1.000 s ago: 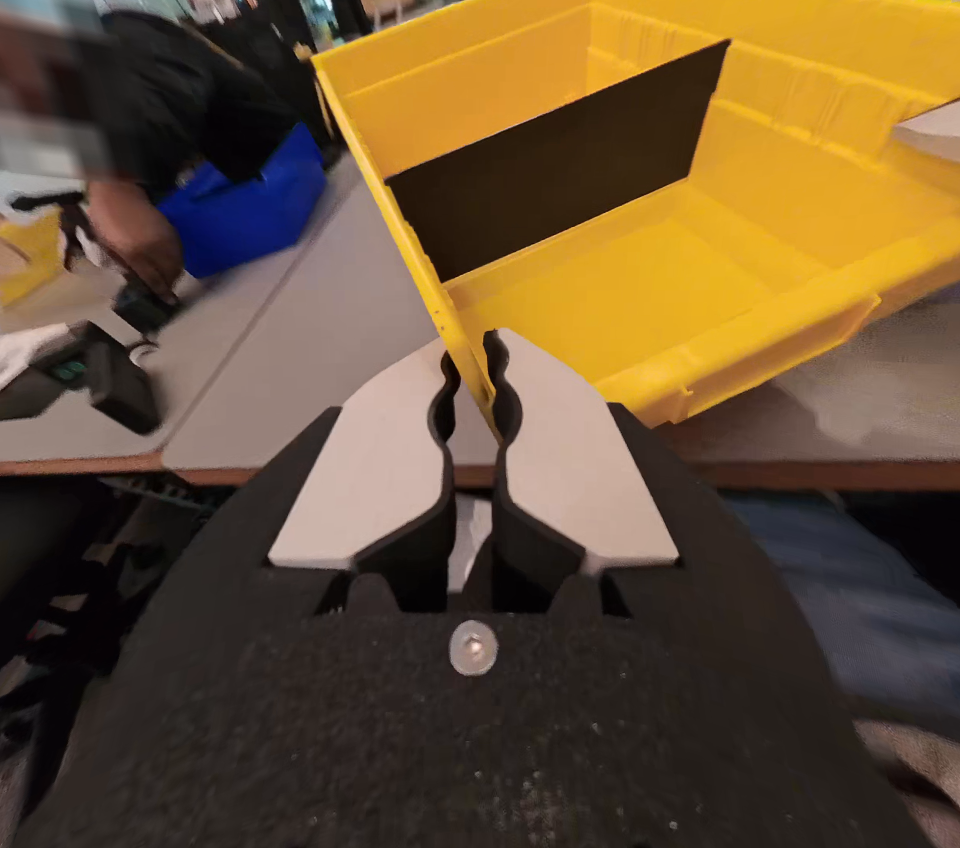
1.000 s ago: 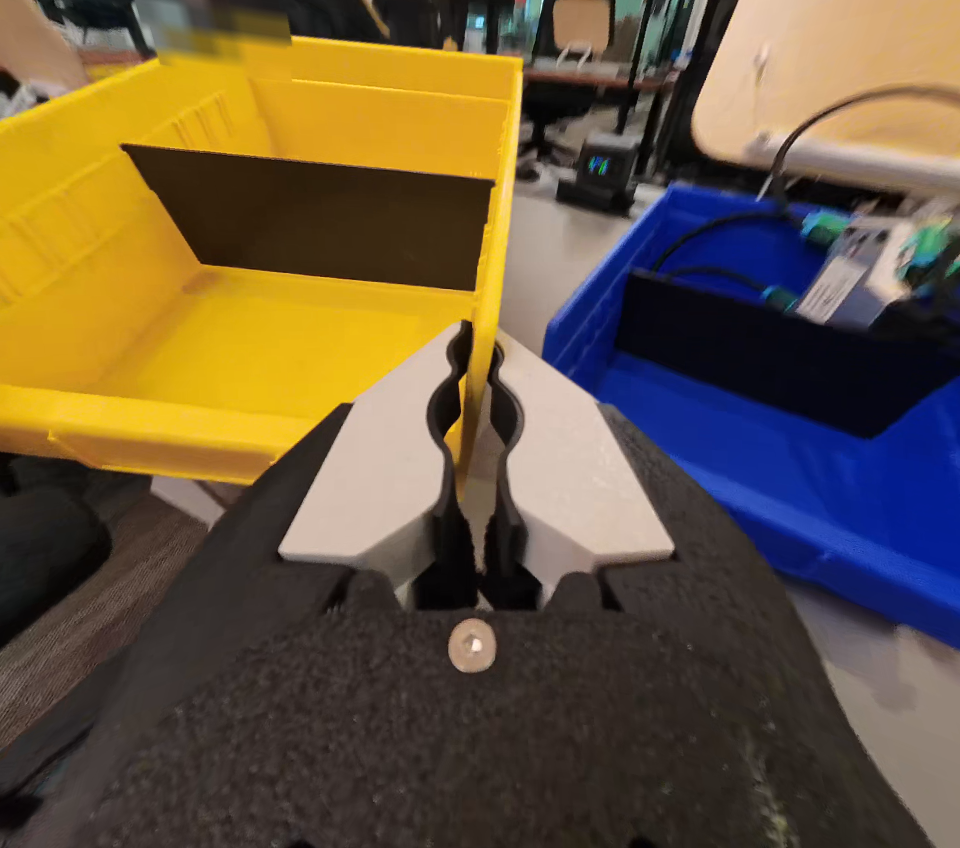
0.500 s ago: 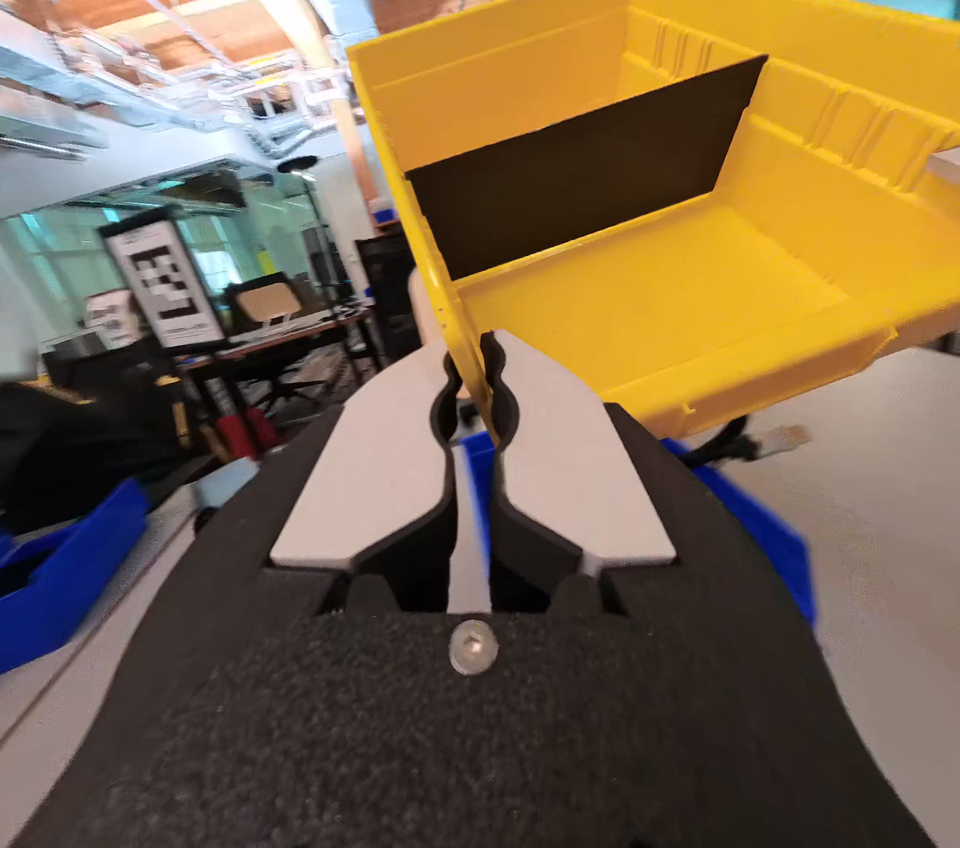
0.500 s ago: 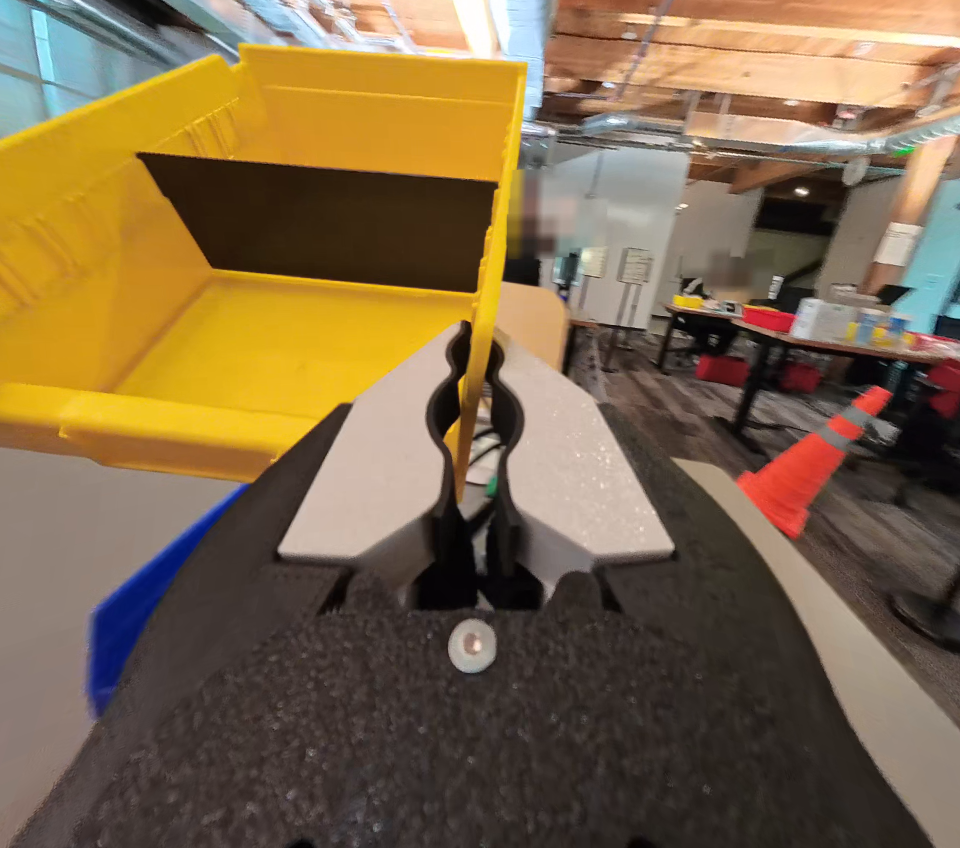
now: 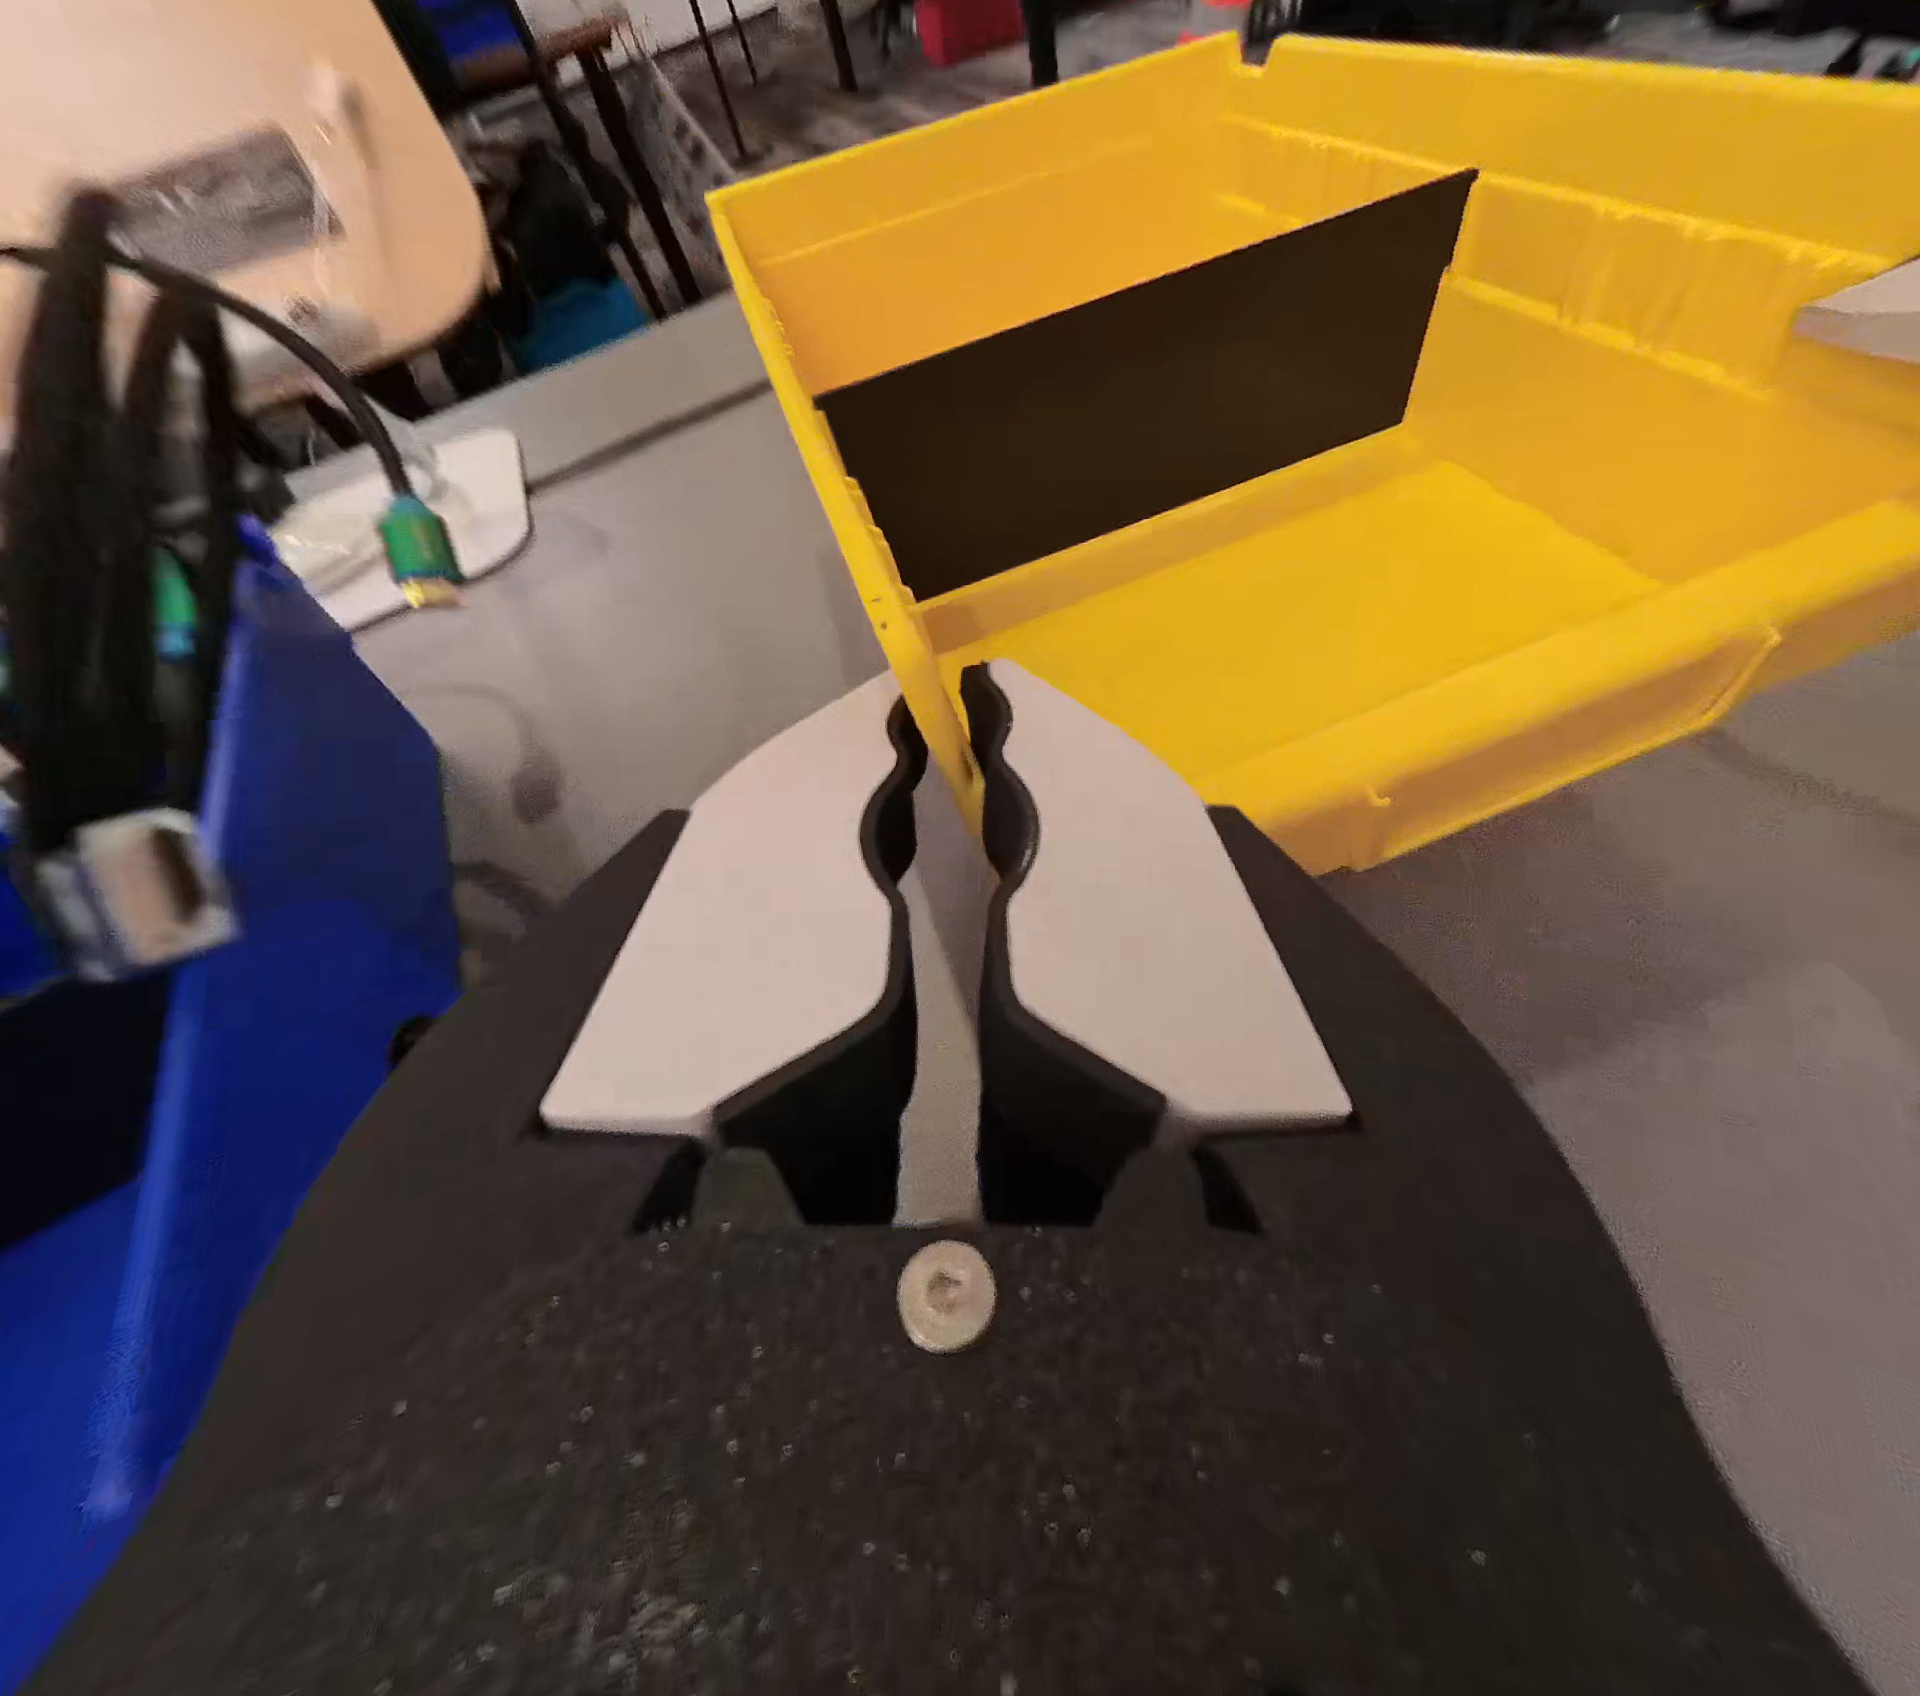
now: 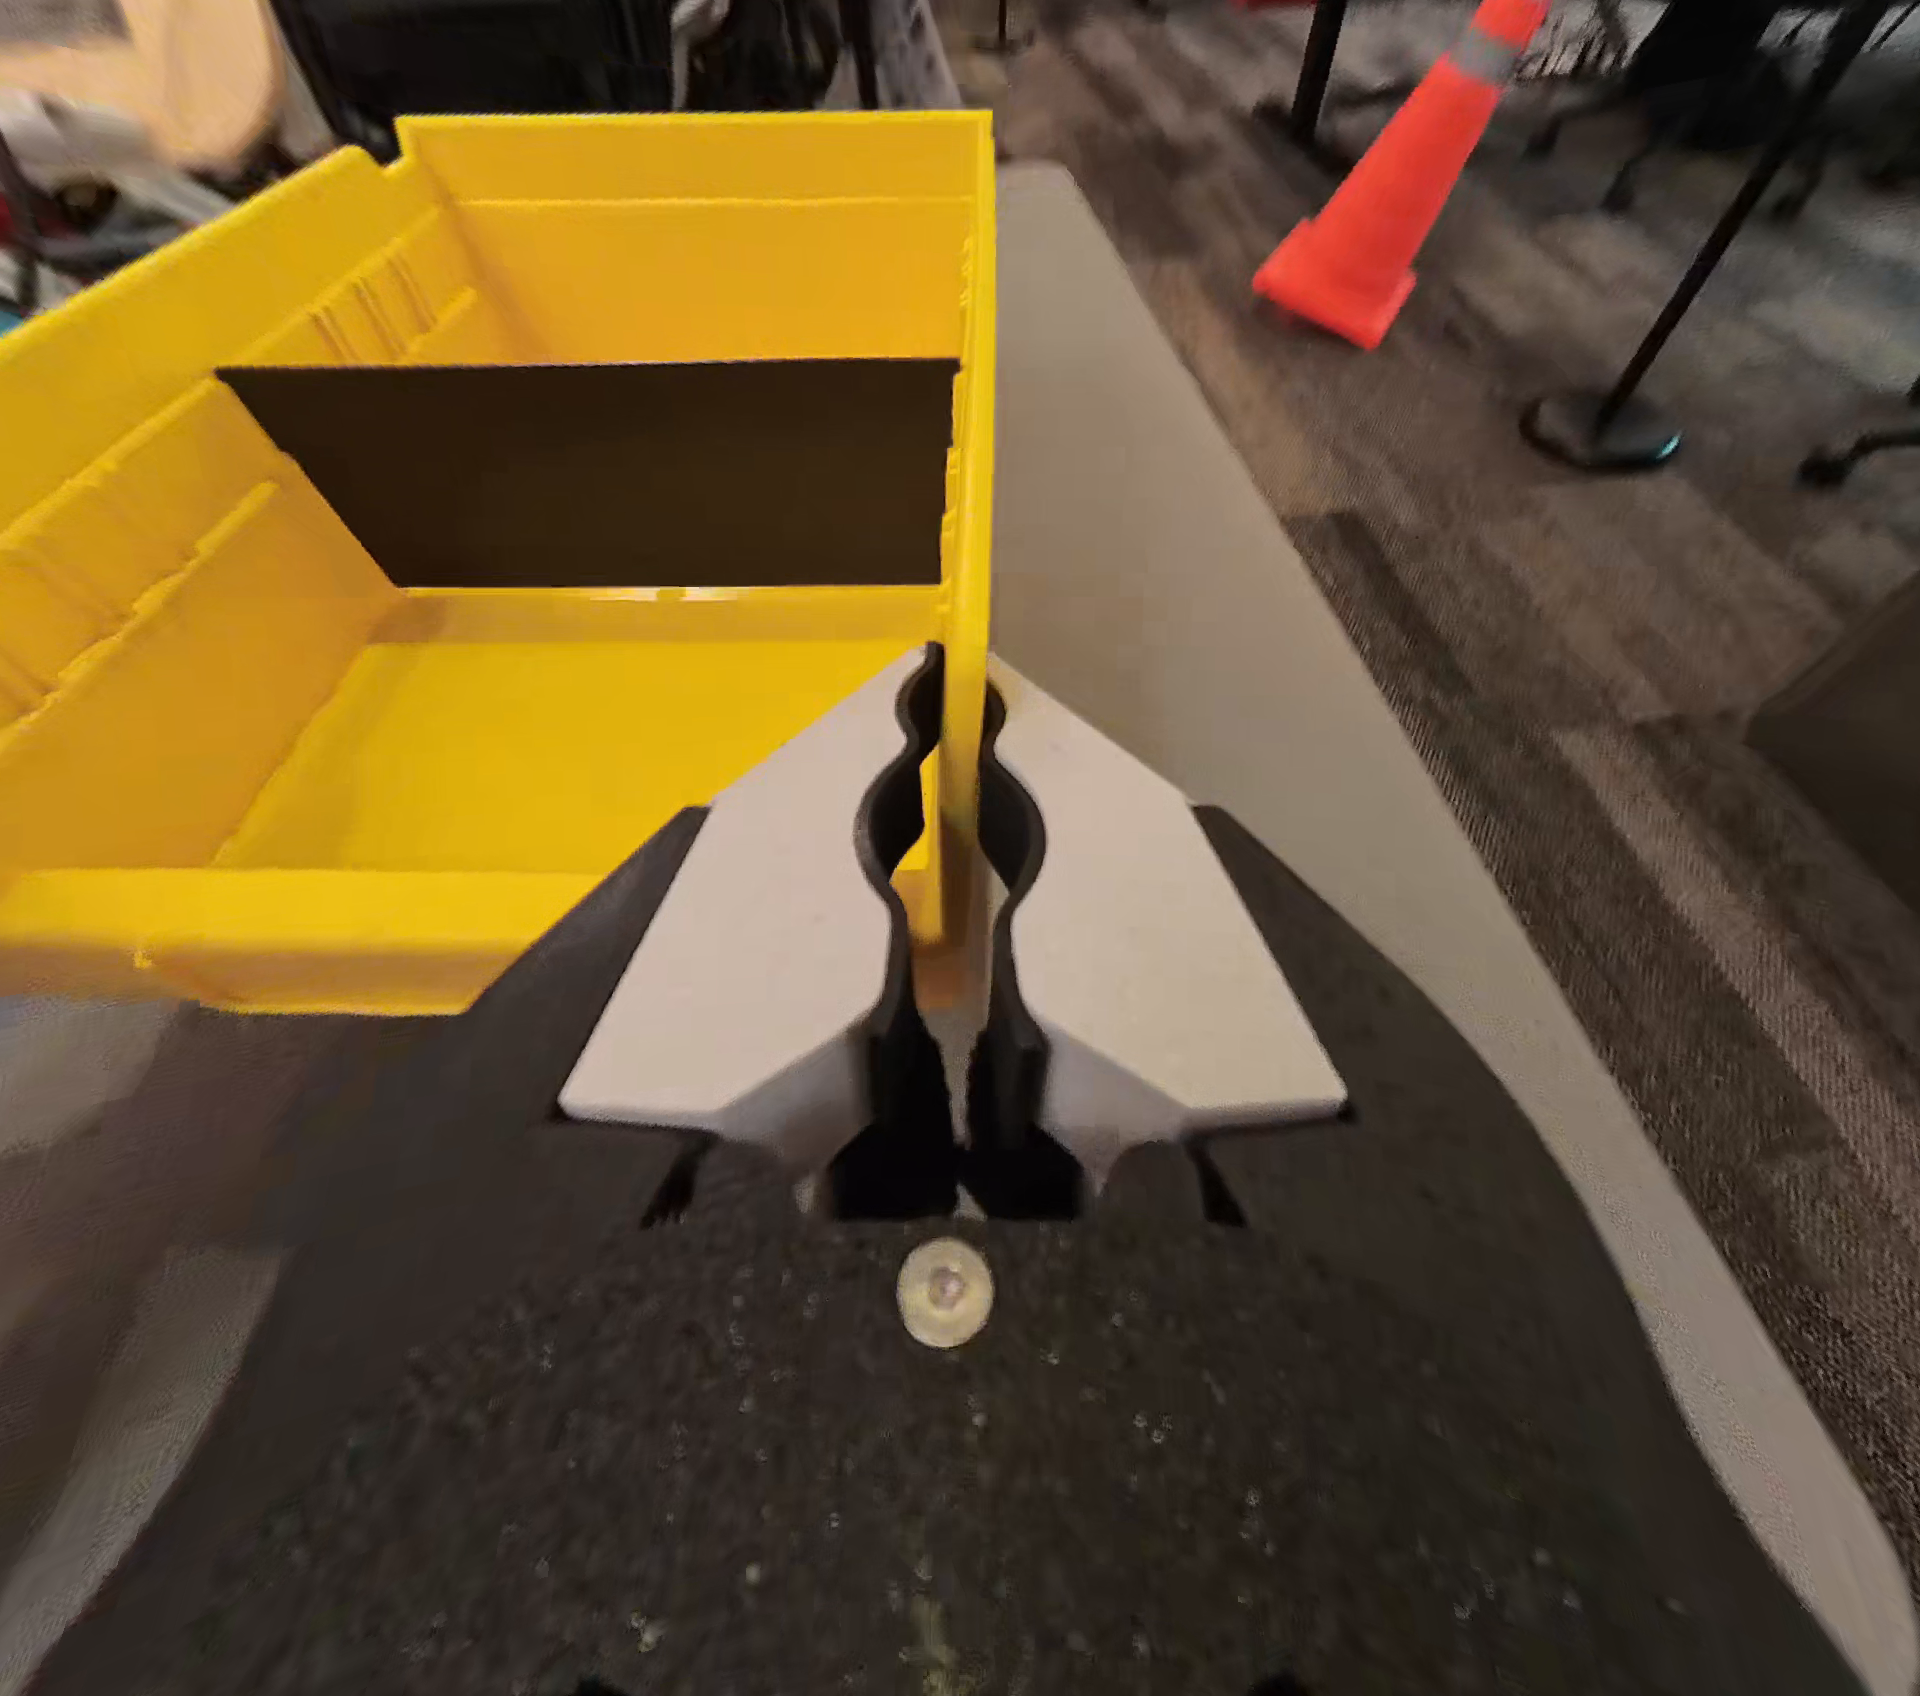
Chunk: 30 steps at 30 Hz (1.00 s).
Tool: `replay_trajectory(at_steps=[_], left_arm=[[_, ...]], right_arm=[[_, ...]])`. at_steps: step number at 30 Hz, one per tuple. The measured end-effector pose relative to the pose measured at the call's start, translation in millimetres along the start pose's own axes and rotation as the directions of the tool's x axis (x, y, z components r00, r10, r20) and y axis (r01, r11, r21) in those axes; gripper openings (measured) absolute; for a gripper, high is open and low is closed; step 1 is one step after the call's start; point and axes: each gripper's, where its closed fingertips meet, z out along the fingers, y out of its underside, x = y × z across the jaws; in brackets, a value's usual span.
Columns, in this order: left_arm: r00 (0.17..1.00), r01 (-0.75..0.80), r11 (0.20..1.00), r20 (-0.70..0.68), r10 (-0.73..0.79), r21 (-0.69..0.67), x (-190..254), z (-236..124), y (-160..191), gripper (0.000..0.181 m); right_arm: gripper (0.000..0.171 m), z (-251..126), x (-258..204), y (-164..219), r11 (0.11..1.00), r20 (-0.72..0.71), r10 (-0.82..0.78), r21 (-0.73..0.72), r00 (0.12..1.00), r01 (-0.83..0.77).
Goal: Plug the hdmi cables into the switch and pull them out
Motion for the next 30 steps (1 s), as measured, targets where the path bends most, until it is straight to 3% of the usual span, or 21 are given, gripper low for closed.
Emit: replay_trajectory(at_steps=[5, 9, 13, 16, 19, 23, 27, 30], left_arm=[[1.0, 0.009, 1.0, 0.013, -0.009, -0.021, -5, 9, 25, 0.009], [0.988, 0.049, 0.993, -0.138, -0.064, -0.109, 1, 5, 42, 0.013], [0.957, 0.006, 0.999, -0.291, -0.017, -0.037, 3, -44, 26, 0.015], [0.935, 0.001, 0.999, -0.354, 0.015, 0.045, -24, -97, 12, 0.017], [0.962, -0.008, 0.992, -0.269, 0.042, 0.126, -90, -138, 3, 0.021], [0.999, -0.049, 0.984, -0.008, 0.052, 0.17, -202, -176, 11, 0.028], [0.976, -0.056, 0.995, 0.215, 0.038, 0.079, -291, -190, 50, 0.041], [0.979, 0.048, 0.998, 0.2, -0.041, -0.034, -311, -179, 91, 0.052]], right_arm=[[0.002, 24, -7, 16, 0.99, 0.011, -0.121, -0.069, 0.993, 0.121], [0.002, 36, -11, 32, 0.989, 0.049, -0.084, -0.117, 0.995, 0.089], [0.005, 34, -10, 33, 0.984, 0.042, -0.101, -0.145, 0.994, 0.106], [0.012, 26, -11, 30, 0.976, 0.038, -0.15, -0.151, 0.988, 0.154], [0.024, 7, -15, 8, 0.974, 0.021, -0.214, -0.076, 0.977, 0.215], [0.031, -20, -33, -5, 0.968, 0.107, -0.24, -0.046, 0.965, 0.246], [0.036, -35, -27, -6, 0.967, 0.141, -0.23, -0.079, 0.963, 0.243], [0.039, -44, -29, -12, 0.983, 0.182, -0.163, -0.055, 0.97, 0.175]])
